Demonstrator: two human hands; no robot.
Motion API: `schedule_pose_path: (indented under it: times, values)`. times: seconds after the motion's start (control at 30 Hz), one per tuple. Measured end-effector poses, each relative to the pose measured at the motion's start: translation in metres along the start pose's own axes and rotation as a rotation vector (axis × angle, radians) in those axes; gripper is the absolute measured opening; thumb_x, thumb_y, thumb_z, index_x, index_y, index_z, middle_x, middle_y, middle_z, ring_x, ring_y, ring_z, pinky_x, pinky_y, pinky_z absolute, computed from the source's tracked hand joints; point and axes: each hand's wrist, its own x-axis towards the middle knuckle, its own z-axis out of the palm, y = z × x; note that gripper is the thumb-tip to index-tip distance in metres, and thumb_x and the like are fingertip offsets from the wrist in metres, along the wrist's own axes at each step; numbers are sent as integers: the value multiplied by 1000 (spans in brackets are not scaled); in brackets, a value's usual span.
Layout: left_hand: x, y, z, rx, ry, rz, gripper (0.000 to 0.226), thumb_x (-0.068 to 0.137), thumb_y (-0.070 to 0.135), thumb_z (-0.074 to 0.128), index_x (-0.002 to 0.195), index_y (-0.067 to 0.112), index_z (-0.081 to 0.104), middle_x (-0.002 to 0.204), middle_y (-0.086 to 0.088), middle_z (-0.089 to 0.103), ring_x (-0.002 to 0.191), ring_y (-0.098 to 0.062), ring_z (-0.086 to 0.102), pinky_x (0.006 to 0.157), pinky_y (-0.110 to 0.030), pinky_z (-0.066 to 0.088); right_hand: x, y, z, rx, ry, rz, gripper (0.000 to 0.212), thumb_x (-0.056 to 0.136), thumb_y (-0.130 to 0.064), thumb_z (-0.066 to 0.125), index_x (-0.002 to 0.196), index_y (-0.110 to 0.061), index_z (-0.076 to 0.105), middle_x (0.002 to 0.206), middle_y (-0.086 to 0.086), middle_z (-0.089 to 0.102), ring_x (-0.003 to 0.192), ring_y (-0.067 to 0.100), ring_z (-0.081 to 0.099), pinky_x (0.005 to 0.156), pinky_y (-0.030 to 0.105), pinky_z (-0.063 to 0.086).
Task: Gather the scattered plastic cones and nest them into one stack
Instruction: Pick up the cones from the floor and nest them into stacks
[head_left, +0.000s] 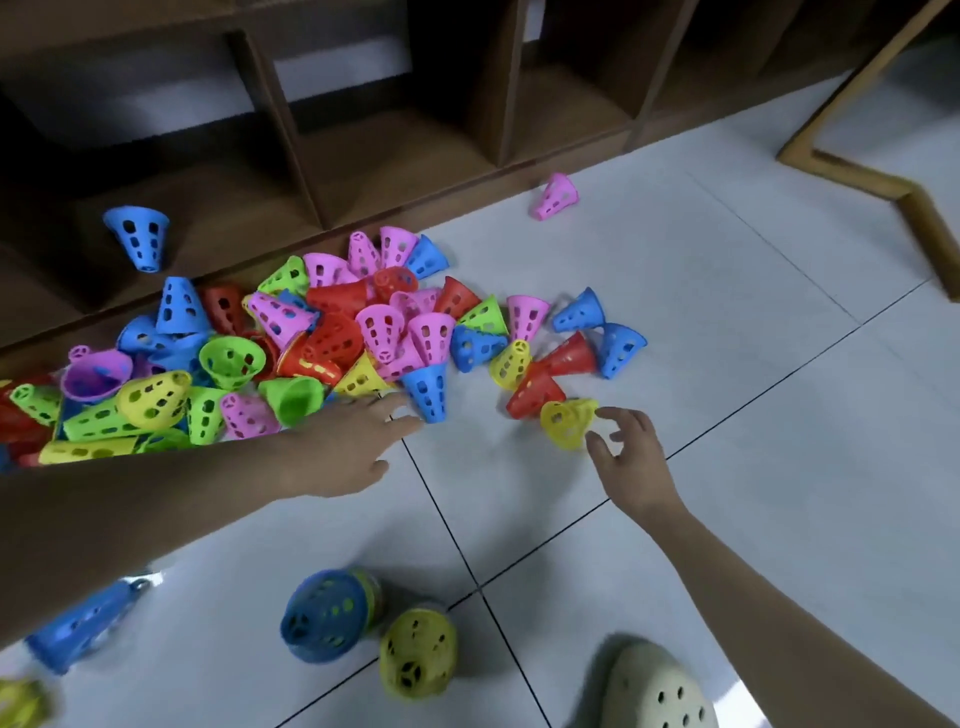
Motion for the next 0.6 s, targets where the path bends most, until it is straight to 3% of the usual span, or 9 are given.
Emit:
schedule_pose_path:
  times: [0.13, 0.23, 0.3, 0.37, 0.43, 0.6]
  values:
    - [36, 0, 0, -209, 166, -215, 76, 91, 28, 60, 155, 31, 20, 156, -5, 25, 138, -29, 40, 109, -42, 42, 41, 6, 5, 199, -43, 361, 48, 95, -42, 59, 135, -17, 48, 130, 8, 54, 106, 30, 64, 98, 45, 52]
    - [53, 2, 7, -304, 204, -231, 85, 87, 25, 67, 156, 33, 17, 151, -2, 30, 135, -29, 43, 102, -44, 48, 63, 1, 9, 267, -56, 506, 61, 91, -54, 61, 132, -12, 47, 115, 8, 62, 97, 28, 67, 94, 48, 56]
    - [59, 1, 13, -300, 166, -216, 91, 85, 26, 69, 156, 37, 12, 149, 1, 31, 132, -29, 46, 98, -44, 51, 69, -6, 12, 265, -106, 544, 55, 91, -55, 63, 116, -7, 54, 95, 7, 63, 79, 22, 65, 81, 40, 60]
    - [61, 0, 16, -260, 117, -209, 93, 85, 28, 69, 157, 39, 10, 149, 3, 33, 129, -29, 50, 95, -41, 52, 70, -14, 18, 245, -158, 541, 47, 88, -52, 67, 94, -6, 60, 76, 4, 60, 64, 19, 60, 61, 31, 55]
    - [60, 3, 16, -193, 104, -201, 91, 87, 29, 69, 157, 36, 12, 148, 4, 38, 126, -27, 53, 91, -36, 50, 71, -18, 24, 222, -193, 531, 41, 86, -47, 72, 82, -7, 61, 65, 2, 58, 57, 18, 56, 52, 26, 49]
    - [62, 5, 26, -78, 42, -216, 66, 82, 36, 71, 139, 23, 40, 134, 2, 54, 116, -24, 59, 82, -36, 53, 68, -20, 34, 210, -263, 491, 30, 84, -34, 76, 80, -6, 65, 72, 3, 60, 65, 17, 56, 67, 34, 54]
